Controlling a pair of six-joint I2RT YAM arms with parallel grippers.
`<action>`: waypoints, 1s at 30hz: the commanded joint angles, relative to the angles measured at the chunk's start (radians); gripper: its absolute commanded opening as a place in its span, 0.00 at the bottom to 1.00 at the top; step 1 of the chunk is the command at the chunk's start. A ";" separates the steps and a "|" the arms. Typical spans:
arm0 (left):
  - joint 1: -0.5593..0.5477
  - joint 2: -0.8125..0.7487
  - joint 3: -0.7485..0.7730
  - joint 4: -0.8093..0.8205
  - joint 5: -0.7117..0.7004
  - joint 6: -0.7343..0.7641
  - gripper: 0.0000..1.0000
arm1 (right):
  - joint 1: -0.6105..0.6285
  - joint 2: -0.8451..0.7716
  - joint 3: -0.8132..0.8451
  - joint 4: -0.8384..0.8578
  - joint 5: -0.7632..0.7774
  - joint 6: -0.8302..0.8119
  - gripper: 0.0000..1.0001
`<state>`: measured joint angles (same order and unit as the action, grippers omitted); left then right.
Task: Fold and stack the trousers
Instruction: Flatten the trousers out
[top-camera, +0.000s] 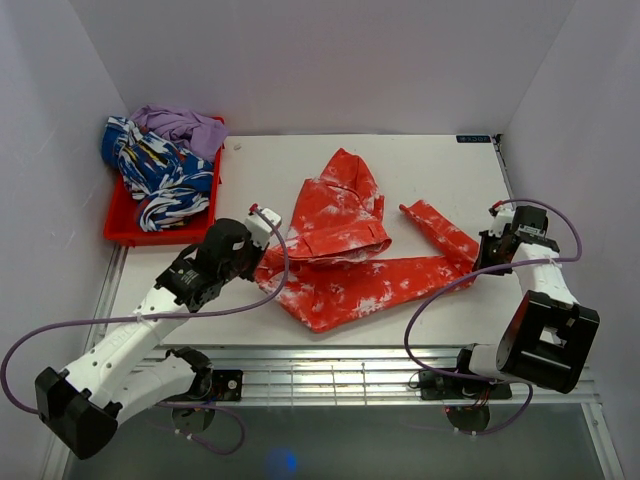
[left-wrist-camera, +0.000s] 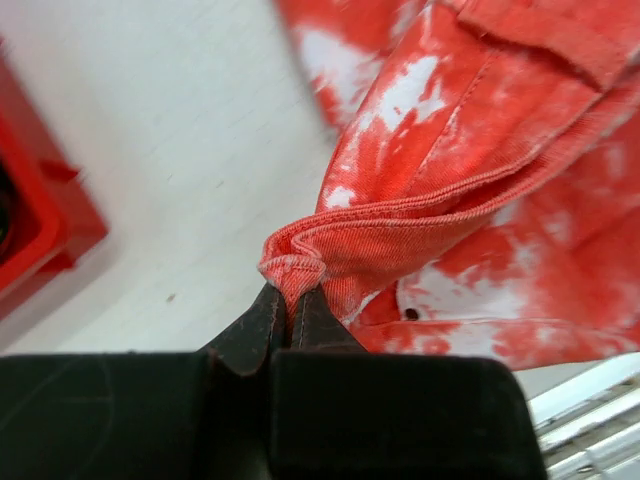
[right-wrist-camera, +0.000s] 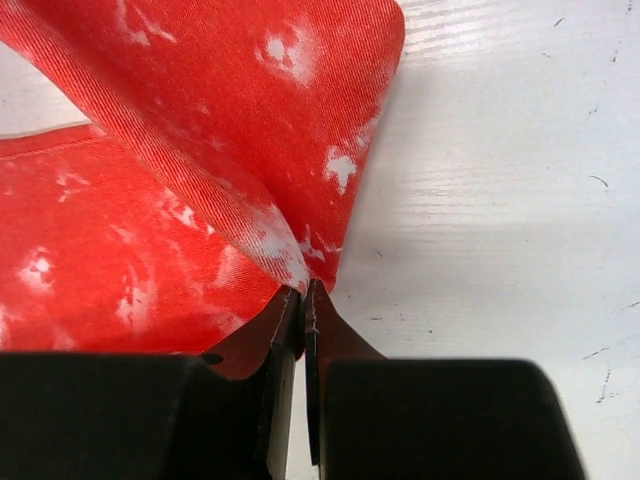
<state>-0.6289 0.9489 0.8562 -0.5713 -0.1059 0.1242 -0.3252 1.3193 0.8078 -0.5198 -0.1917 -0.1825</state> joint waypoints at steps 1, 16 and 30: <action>0.043 -0.058 -0.032 -0.110 -0.204 0.043 0.00 | -0.008 -0.023 0.002 0.038 0.069 -0.086 0.08; 0.061 -0.055 0.205 -0.225 0.255 0.120 0.98 | -0.003 0.058 0.379 -0.115 -0.322 -0.278 0.98; -0.356 0.519 0.549 -0.078 0.121 0.259 0.98 | 0.143 0.371 0.533 -0.040 -0.424 -0.002 0.77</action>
<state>-0.9180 1.4330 1.3087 -0.6888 0.0956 0.3576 -0.1684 1.6928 1.3197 -0.5938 -0.6151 -0.2619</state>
